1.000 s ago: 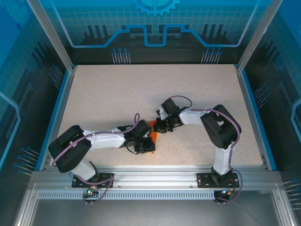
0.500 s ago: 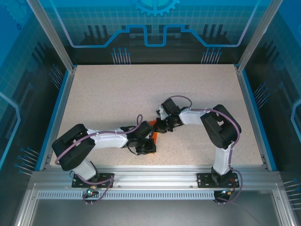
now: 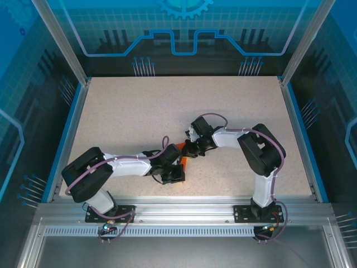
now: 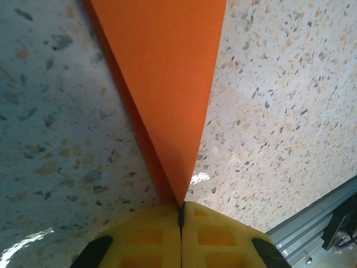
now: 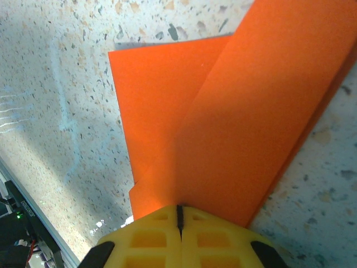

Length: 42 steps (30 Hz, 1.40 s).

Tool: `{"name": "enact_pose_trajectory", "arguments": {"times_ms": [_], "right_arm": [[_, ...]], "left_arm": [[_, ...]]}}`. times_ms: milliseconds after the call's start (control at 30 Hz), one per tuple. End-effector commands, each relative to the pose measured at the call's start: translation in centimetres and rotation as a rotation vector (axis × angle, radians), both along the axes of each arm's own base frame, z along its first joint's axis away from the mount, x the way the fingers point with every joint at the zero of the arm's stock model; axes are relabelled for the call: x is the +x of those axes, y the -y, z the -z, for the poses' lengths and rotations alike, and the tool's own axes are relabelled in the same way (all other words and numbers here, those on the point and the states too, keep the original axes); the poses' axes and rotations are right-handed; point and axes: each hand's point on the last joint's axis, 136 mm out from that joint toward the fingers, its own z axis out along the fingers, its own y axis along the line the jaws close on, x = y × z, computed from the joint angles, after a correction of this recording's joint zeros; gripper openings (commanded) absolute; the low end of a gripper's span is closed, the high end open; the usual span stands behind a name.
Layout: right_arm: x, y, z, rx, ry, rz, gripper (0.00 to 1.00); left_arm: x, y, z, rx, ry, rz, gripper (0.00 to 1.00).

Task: Fold a paper plane with a square sheet of paper (fold left side to right side)
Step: Fold the wing for the fifth time at the center of the table.

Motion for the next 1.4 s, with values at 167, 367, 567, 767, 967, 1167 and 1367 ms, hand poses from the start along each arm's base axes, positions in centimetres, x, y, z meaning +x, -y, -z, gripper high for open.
{"name": "enact_pose_trajectory", "arguments": {"times_ms": [167, 367, 567, 767, 967, 1167, 1367], "right_arm": [[-2.5, 3.0, 4.6, -0.186, -0.103, 0.006, 0.0], [-2.4, 2.9, 4.5, -0.182, -0.1, 0.007, 0.0], [-2.4, 2.9, 4.5, -0.182, -0.102, 0.006, 0.0], [-2.4, 2.8, 4.5, -0.18, -0.103, 0.005, 0.0], [-2.5, 2.9, 4.6, -0.184, -0.107, 0.005, 0.0], [-2.5, 3.1, 4.8, -0.194, -0.113, 0.004, 0.0], [-2.7, 3.5, 5.1, -0.216, -0.123, 0.002, 0.0]], "left_arm": [[-1.3, -0.6, -1.6, -0.025, -0.003, 0.014, 0.12], [-0.9, -0.7, -4.2, -0.066, 0.044, 0.005, 0.18], [0.5, 0.5, -4.9, -0.121, 0.044, -0.003, 0.18], [1.7, 2.3, -4.6, -0.155, 0.043, 0.018, 0.17], [1.6, 2.0, -2.7, -0.124, 0.02, 0.01, 0.17], [0.9, 1.0, -0.7, -0.08, -0.013, -0.005, 0.16], [0.5, 0.3, -0.2, -0.065, -0.023, -0.025, 0.15]]}}
